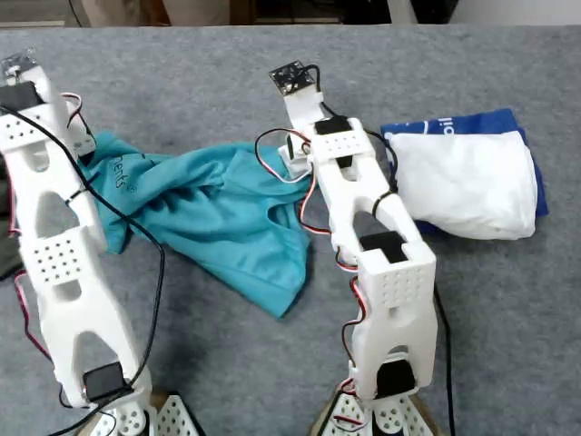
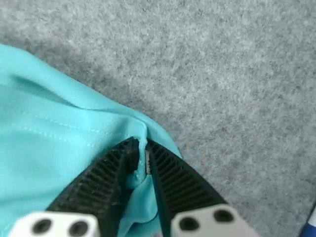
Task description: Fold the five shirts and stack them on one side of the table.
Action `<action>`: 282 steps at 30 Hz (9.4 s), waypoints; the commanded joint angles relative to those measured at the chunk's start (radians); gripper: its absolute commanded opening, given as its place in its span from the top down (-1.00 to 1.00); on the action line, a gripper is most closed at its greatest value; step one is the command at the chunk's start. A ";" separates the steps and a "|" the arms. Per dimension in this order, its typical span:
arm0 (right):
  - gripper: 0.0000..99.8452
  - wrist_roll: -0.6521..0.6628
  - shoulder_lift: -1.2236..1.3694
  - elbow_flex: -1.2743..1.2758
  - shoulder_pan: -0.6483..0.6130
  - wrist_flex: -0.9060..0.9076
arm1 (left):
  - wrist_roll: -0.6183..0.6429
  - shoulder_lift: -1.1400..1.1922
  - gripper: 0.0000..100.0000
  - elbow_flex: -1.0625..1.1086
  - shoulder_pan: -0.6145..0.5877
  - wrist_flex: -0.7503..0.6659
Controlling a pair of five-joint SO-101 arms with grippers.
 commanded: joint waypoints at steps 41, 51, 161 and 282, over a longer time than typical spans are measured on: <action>1.00 0.011 -0.010 -0.047 0.004 0.005 | 0.014 -0.570 0.87 1.046 0.009 -0.304; 1.00 0.011 -0.010 -0.047 0.004 0.005 | 0.012 -0.562 0.87 1.083 0.008 -0.290; 1.00 0.035 -0.771 -1.383 0.275 0.537 | 0.155 -1.340 0.96 0.334 0.018 0.012; 1.00 0.592 -1.558 1.219 -0.242 0.428 | -0.491 -0.908 0.96 1.743 -0.106 -0.514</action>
